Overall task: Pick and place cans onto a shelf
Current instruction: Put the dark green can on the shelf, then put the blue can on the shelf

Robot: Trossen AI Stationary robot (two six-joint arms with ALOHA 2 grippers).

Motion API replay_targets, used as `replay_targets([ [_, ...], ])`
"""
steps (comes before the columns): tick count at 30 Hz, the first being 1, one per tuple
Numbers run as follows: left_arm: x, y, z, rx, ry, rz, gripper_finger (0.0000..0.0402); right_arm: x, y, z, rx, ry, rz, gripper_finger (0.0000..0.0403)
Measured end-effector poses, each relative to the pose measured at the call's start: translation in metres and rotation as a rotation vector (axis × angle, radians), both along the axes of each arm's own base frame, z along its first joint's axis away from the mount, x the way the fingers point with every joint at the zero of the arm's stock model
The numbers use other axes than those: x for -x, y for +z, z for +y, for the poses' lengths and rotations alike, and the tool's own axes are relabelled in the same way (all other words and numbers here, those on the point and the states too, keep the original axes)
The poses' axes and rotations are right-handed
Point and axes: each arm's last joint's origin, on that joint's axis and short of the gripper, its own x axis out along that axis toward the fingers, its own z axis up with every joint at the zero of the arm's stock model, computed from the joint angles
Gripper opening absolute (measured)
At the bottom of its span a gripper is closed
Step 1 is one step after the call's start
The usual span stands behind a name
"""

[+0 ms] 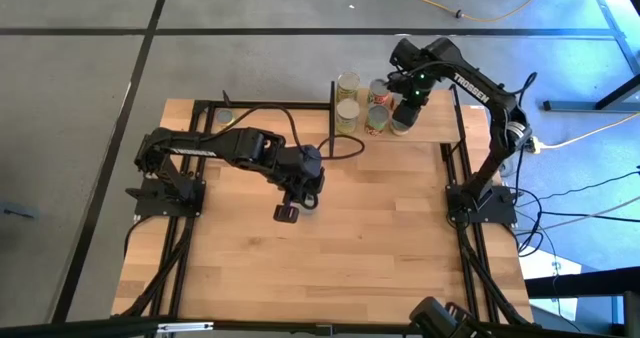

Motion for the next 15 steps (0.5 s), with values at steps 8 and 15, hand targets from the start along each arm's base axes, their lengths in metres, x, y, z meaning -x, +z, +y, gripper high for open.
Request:
replay_targets([
  [8,0.000,0.000,0.000,-0.001,0.000,0.004,0.0045,0.000,0.000,0.000,-0.006,-0.022,0.004,0.0066],
  [15,0.002,0.000,0.000,-0.005,0.006,0.014,0.0045,0.002,0.016,0.002,0.036,-0.019,-0.037,0.0068],
])
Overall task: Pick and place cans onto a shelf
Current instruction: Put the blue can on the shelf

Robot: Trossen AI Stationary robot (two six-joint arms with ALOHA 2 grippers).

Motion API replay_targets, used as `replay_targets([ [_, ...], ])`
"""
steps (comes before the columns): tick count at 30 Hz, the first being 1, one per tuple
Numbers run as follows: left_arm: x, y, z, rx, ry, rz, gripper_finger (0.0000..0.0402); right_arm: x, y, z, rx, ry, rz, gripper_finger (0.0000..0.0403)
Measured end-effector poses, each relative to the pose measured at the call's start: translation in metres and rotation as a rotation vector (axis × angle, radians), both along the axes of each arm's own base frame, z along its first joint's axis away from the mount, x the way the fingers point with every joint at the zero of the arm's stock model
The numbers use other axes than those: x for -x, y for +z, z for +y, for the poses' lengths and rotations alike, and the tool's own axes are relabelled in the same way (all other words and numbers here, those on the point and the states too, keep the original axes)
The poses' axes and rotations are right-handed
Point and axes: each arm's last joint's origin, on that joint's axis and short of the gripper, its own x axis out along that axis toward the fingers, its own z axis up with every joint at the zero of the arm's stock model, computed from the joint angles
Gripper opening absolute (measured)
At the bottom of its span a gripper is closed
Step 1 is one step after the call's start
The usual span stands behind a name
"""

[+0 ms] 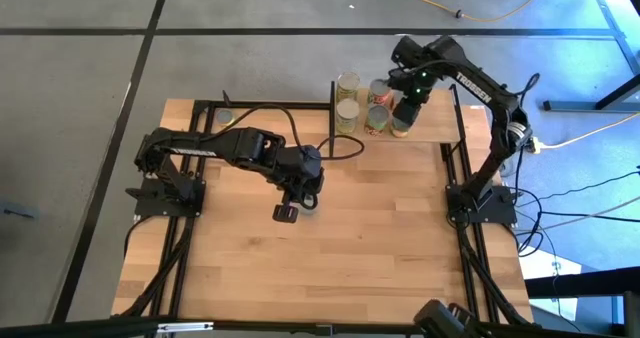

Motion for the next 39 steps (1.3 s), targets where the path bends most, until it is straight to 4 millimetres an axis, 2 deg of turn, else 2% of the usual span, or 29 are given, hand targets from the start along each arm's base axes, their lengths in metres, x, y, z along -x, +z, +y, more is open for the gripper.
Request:
replay_targets([
  [4,0.011,0.009,0.004,0.013,0.063,-0.002,0.0045,0.008,0.041,0.011,0.114,0.004,-0.113,0.0068],
  [9,0.029,0.013,0.016,0.064,0.308,0.087,0.0045,0.022,0.092,0.041,0.259,0.041,-0.262,0.0068],
  [13,0.038,0.007,0.021,0.053,0.421,0.194,0.0045,0.034,0.118,0.063,0.330,0.076,-0.348,0.0069],
  [16,0.030,0.001,0.023,0.059,0.429,0.179,0.0045,0.044,0.132,0.078,0.371,0.095,-0.403,0.0069],
  [20,0.012,-0.025,0.027,0.034,0.362,0.112,0.0045,0.055,0.143,0.093,0.404,0.112,-0.446,0.0069],
  [24,0.005,-0.065,0.026,-0.043,0.232,0.138,0.0045,0.064,0.149,0.103,0.425,0.122,-0.472,0.0069],
  [29,-0.001,-0.120,0.028,-0.058,0.208,0.114,0.0045,0.072,0.153,0.109,0.443,0.121,-0.491,0.0069],
  [34,0.002,-0.153,0.032,-0.056,0.224,0.094,0.0045,0.077,0.156,0.114,0.455,0.121,-0.504,0.0069],
  [39,0.007,-0.176,0.039,-0.043,0.289,0.085,0.0045,0.078,0.156,0.114,0.455,0.121,-0.504,0.0069],
])
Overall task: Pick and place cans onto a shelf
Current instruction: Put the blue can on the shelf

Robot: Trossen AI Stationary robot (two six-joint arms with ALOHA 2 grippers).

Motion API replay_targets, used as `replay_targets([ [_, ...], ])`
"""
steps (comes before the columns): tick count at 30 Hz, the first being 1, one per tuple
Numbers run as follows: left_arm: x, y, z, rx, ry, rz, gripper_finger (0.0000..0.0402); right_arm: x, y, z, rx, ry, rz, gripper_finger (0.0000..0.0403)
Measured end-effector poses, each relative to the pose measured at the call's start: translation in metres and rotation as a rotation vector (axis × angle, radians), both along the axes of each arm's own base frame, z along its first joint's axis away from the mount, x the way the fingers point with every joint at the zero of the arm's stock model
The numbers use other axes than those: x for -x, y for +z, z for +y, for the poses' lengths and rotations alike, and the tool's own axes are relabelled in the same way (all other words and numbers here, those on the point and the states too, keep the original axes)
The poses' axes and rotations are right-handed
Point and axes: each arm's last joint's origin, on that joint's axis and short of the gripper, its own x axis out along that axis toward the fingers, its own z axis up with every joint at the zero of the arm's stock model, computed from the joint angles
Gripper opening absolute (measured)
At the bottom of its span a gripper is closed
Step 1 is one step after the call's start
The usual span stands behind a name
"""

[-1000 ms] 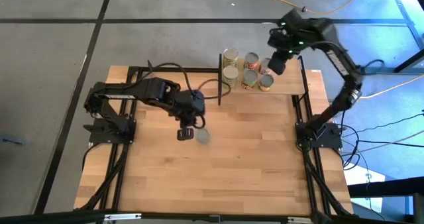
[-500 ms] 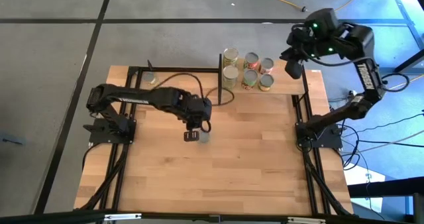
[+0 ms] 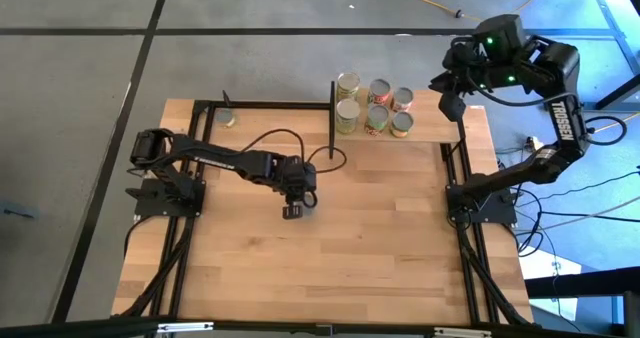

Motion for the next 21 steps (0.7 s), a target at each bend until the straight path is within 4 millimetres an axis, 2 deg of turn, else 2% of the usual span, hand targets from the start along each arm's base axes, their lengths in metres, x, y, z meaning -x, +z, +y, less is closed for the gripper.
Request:
replay_targets([
  [11,0.006,-0.023,0.018,0.097,0.141,-0.057,0.0045,0.000,0.000,0.000,0.001,0.001,0.001,0.0069],
  [21,0.006,-0.038,0.018,0.155,0.148,-0.042,0.0045,0.000,0.000,0.000,0.002,0.002,0.002,0.0069],
])
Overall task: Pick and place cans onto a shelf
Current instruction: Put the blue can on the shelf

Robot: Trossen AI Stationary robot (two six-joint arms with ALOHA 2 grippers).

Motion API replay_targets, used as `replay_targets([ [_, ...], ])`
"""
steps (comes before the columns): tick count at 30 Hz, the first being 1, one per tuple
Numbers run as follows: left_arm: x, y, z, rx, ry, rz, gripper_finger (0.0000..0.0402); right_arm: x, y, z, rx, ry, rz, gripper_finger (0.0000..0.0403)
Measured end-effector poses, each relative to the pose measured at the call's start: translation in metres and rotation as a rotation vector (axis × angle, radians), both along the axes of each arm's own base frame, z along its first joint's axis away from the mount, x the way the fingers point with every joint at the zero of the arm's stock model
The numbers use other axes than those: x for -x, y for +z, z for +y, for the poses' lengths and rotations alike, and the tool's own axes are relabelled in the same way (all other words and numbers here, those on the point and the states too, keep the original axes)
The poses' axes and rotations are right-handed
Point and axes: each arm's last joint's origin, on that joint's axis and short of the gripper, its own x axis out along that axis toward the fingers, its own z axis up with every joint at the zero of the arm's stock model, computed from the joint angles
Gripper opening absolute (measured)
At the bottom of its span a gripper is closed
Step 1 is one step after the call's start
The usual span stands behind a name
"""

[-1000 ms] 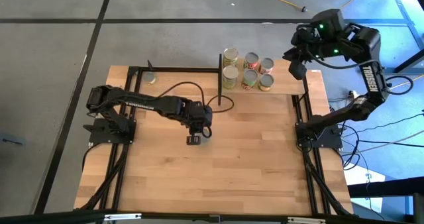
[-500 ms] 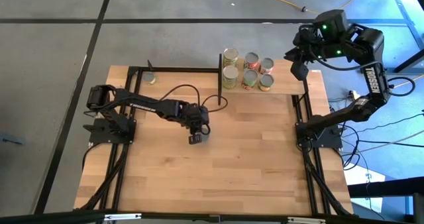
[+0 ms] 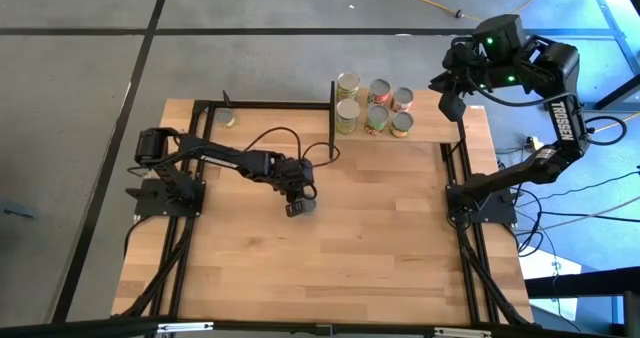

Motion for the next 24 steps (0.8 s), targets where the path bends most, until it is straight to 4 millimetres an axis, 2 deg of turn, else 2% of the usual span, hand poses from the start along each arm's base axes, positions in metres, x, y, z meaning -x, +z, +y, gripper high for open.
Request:
replay_targets([
  [18,-0.007,-0.020,0.000,0.002,0.003,0.023,0.0044,0.000,0.000,0.000,0.000,0.000,0.000,0.0069],
  [20,-0.009,-0.025,0.001,0.018,0.027,0.029,0.0036,0.000,0.000,0.000,0.000,0.000,0.000,0.0069],
  [24,-0.017,-0.021,0.000,0.070,0.055,-0.005,0.0008,0.000,0.000,0.000,0.000,0.000,0.000,0.0069],
])
